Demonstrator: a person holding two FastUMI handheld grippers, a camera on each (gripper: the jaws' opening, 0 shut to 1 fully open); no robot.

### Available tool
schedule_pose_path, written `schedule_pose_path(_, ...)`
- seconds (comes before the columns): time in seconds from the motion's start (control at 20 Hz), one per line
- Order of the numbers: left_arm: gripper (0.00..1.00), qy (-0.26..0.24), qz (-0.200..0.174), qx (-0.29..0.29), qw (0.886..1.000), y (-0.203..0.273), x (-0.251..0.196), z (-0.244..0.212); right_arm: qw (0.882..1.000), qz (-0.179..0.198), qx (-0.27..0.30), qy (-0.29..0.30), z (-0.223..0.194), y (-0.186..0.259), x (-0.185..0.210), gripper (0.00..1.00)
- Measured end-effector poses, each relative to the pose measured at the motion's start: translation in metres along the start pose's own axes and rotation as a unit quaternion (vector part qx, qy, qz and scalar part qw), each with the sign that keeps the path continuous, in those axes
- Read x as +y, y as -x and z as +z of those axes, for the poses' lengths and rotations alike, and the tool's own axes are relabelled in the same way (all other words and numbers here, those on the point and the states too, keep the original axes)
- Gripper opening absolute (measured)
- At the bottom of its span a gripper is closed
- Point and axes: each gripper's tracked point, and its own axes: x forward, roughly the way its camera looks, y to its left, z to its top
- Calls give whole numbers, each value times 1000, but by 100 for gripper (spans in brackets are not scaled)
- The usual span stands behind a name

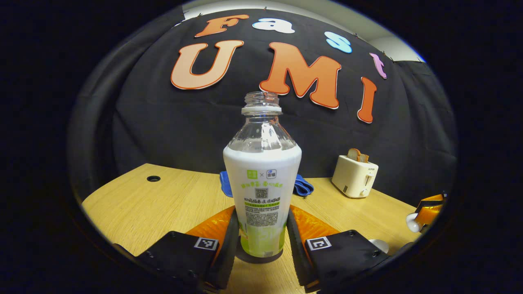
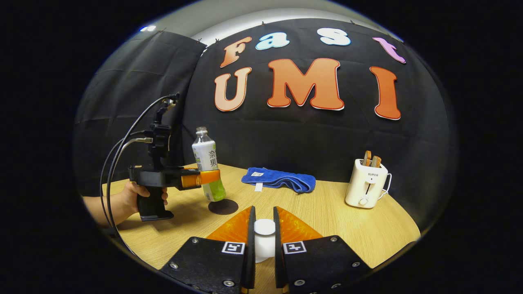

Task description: Open the teacup lid with one hand, grasp the water bottle and pour water into the teacup with the other hand; after pouring, place the water bottle on the coaster and then close the teacup lid.

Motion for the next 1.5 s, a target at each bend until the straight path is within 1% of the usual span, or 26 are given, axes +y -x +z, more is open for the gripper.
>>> schedule_pose_path(0.1,64,-2,4,15,1000,-7,1,-14,1000,4,3,0,-2,0,3,19)
schedule_pose_path(0.25,65,3,9,28,1000,-20,1,-22,1000,6,12,7,-8,-2,6,19)
schedule_pose_path(0.35,65,-1,12,34,999,-25,4,-30,1000,8,13,7,-8,-4,8,19)
schedule_pose_path(0.4,63,-2,12,38,999,-26,5,-34,1000,9,15,7,-9,-4,9,19)
schedule_pose_path(0.55,63,-6,14,42,999,-30,3,-36,1000,9,17,8,-11,-5,10,19)
schedule_pose_path(0.6,66,-8,14,44,999,-31,1,-36,1000,10,18,9,-11,-6,11,19)
schedule_pose_path(0.65,66,-10,15,47,999,-32,1,-38,1000,10,18,10,-11,-6,11,19)
schedule_pose_path(0.7,70,-12,13,47,999,-32,0,-39,1000,11,19,10,-12,-6,12,19)
schedule_pose_path(0.85,74,-20,5,72,997,-26,-6,-53,1000,15,22,8,-15,-8,15,20)
schedule_pose_path(0.9,81,-30,6,77,997,-23,-7,-55,1000,16,24,9,-16,-10,15,20)
schedule_pose_path(0.95,83,-39,9,78,996,-22,-6,-57,1000,16,25,9,-18,-11,15,20)
schedule_pose_path(1.0,87,-46,11,78,996,-18,-6,-56,999,18,26,9,-19,-12,17,19)
schedule_pose_path(1.15,88,-59,16,72,995,-4,-7,-53,999,19,26,6,-21,-15,19,20)
schedule_pose_path(1.2,89,-66,20,68,995,2,-7,-51,999,20,28,5,-22,-17,19,19)
schedule_pose_path(1.35,90,-95,30,35,994,18,-2,-36,999,23,35,-1,-28,-20,22,19)
schedule_pose_path(1.45,90,-93,34,26,995,27,4,-34,999,27,35,-3,-30,-23,25,20)
schedule_pose_path(1.5,88,-90,39,20,995,33,7,-31,999,27,36,-4,-32,-26,25,20)
